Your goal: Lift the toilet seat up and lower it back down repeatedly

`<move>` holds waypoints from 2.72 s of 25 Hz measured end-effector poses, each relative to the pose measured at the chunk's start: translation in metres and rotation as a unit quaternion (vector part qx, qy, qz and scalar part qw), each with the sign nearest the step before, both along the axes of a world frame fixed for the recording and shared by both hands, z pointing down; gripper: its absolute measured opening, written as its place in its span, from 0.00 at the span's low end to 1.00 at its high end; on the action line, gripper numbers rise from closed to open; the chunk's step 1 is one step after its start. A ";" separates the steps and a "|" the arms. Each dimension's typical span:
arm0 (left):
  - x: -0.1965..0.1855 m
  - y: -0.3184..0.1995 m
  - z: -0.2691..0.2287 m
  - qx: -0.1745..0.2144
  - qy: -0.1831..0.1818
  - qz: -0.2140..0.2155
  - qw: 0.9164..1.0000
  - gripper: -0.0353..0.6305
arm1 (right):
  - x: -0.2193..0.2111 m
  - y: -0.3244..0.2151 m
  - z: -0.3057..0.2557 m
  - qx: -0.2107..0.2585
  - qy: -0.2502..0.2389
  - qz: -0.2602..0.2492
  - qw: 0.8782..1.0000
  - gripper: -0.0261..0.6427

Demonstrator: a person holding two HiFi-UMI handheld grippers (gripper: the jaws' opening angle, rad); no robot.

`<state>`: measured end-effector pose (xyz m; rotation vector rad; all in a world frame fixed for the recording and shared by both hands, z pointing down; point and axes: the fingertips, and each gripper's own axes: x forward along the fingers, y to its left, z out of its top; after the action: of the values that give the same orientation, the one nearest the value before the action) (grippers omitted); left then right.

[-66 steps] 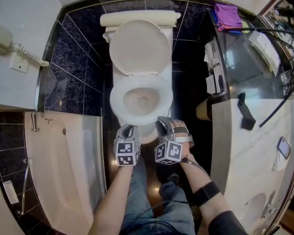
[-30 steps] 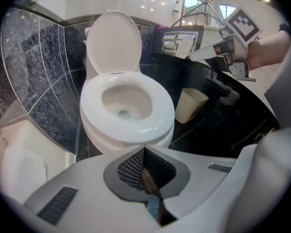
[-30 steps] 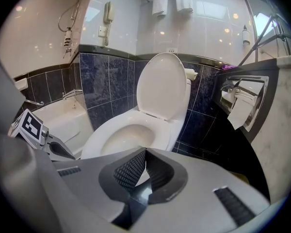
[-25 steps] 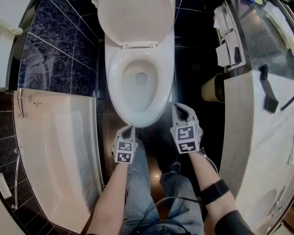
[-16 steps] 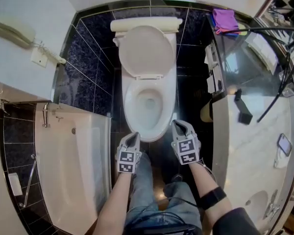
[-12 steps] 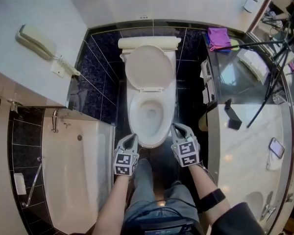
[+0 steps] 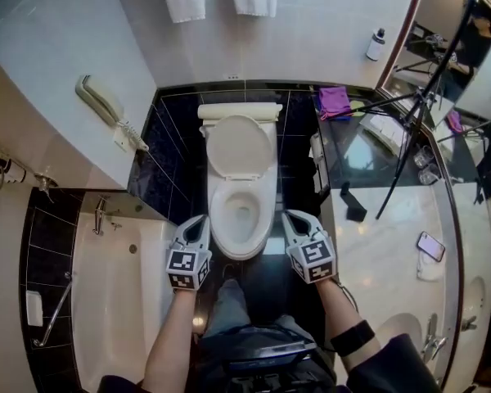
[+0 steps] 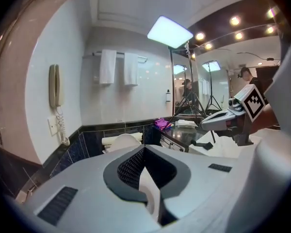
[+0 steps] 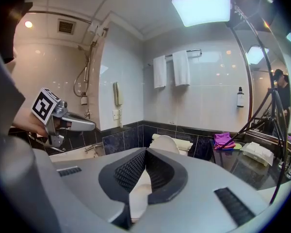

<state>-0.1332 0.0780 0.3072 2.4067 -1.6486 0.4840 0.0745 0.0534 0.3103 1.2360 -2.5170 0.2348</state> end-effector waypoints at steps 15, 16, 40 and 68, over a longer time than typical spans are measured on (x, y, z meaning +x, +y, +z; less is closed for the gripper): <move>-0.020 0.067 -0.047 0.034 -0.015 0.003 0.999 0.04 | 0.042 0.055 -0.034 0.012 -0.004 0.021 1.000 0.06; -0.020 0.068 -0.047 0.036 -0.013 0.002 0.999 0.04 | 0.042 0.056 -0.032 0.011 -0.004 0.021 1.000 0.06; -0.004 -0.024 0.073 0.021 -0.051 0.078 0.995 0.05 | 0.010 -0.015 0.179 -0.191 -0.017 0.071 0.979 0.35; 0.012 -0.083 0.342 -0.025 -0.044 0.072 0.996 0.05 | -0.024 -0.032 0.635 -0.462 -0.274 0.181 0.824 0.32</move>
<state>-0.1215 -0.0049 0.6495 2.5116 -1.4816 0.6548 0.0501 0.0219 0.9449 1.2533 -1.9620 1.8690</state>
